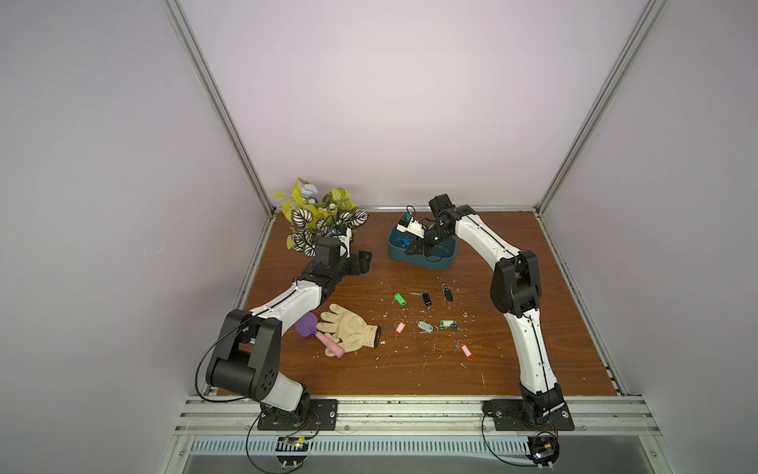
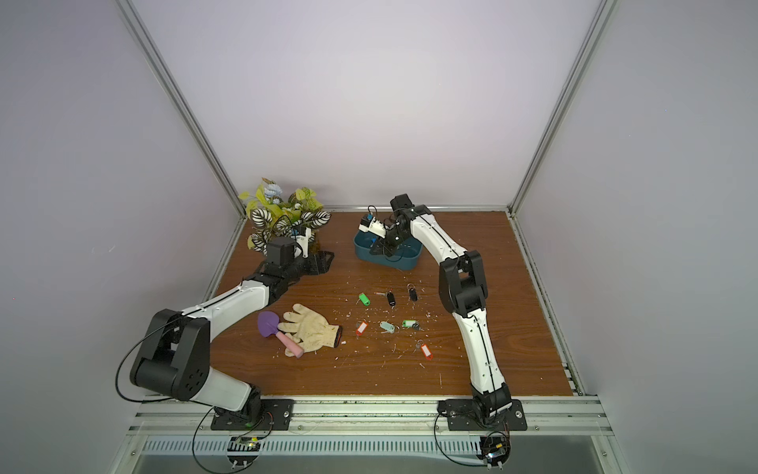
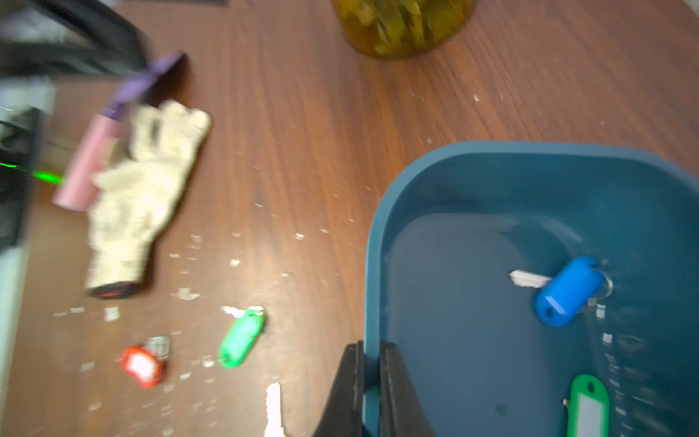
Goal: Take the keys out of the storage box
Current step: Adjust the storage box at the center of the board.
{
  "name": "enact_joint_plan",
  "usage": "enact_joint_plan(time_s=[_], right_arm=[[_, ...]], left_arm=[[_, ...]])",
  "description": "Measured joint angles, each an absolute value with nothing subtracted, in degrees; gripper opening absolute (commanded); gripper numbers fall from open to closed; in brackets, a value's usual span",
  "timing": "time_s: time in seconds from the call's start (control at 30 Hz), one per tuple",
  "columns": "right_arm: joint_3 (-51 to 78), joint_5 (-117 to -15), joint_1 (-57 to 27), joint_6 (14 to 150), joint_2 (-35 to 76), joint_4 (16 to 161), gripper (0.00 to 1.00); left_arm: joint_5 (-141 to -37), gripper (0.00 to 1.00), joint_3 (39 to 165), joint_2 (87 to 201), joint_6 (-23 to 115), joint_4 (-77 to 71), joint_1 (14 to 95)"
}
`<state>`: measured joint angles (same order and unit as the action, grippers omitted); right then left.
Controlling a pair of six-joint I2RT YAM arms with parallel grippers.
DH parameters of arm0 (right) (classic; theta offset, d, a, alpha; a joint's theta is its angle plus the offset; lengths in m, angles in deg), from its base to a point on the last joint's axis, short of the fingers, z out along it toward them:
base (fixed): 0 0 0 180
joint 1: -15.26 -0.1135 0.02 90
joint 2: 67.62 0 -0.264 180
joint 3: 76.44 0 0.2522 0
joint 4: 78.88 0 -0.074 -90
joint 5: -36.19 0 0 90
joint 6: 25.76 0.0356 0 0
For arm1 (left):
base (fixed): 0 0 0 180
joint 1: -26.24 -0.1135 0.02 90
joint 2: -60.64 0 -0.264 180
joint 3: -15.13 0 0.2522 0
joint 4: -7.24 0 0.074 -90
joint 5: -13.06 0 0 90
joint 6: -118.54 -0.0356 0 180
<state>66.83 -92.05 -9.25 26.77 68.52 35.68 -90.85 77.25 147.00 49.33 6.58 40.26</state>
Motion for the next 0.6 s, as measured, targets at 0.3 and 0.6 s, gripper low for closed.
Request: enact_joint_plan(time_s=[0.3, 0.6], right_arm=[[82.7, -99.2, -9.3, 21.1, 72.7, 16.7, 0.0], [82.4, -100.8, -9.3, 20.3, 73.1, 12.2, 0.0]], left_arm=[[-91.2, 0.8, 77.3, 147.0, 49.3, 6.6, 40.1], [-91.3, 0.8, 77.3, 147.0, 49.3, 6.6, 40.1]])
